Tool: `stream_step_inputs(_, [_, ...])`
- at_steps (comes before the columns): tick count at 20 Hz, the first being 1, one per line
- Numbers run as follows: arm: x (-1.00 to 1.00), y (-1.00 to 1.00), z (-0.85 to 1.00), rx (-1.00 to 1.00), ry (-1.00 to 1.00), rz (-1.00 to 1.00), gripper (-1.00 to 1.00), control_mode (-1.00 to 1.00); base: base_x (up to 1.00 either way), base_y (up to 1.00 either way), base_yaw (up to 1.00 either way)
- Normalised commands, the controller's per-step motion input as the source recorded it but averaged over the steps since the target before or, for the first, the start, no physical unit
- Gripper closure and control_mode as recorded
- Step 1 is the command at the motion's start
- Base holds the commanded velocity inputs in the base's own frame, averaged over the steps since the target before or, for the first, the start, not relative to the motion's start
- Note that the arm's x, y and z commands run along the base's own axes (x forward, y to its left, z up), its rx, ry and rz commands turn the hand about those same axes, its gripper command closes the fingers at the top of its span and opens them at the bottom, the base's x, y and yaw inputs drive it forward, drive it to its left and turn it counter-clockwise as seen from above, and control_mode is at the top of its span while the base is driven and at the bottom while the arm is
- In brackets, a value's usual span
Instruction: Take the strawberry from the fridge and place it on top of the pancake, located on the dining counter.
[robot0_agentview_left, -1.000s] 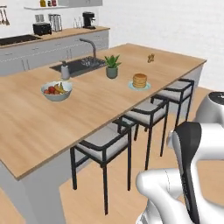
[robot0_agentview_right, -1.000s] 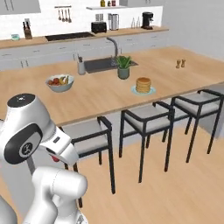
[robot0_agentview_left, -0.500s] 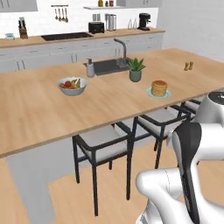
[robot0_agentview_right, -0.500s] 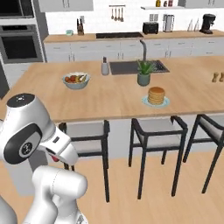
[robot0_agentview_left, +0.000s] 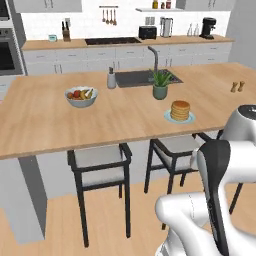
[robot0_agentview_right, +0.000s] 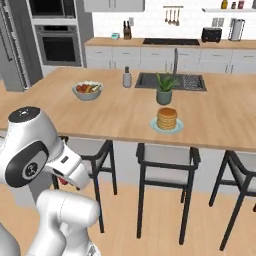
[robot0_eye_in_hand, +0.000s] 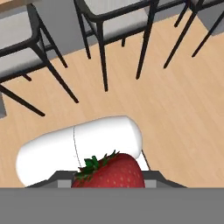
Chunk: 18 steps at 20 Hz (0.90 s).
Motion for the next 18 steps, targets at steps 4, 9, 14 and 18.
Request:
stream_step_inputs(4, [0.0,0.0,0.0,0.0,0.0,0.0,1.0,1.0,0.27,-1.0,0.31])
stream_step_inputs(9, [0.0,0.0,0.0,0.0,0.0,0.0,1.0,1.0,0.6,-0.42,-0.11])
stream_step_inputs(14, [0.0,0.0,0.0,0.0,0.0,0.0,1.0,1.0,0.66,0.21,-0.24])
stream_step_inputs(18, [0.0,0.0,0.0,0.0,0.0,0.0,1.0,1.0,0.1,-0.14,-0.07])
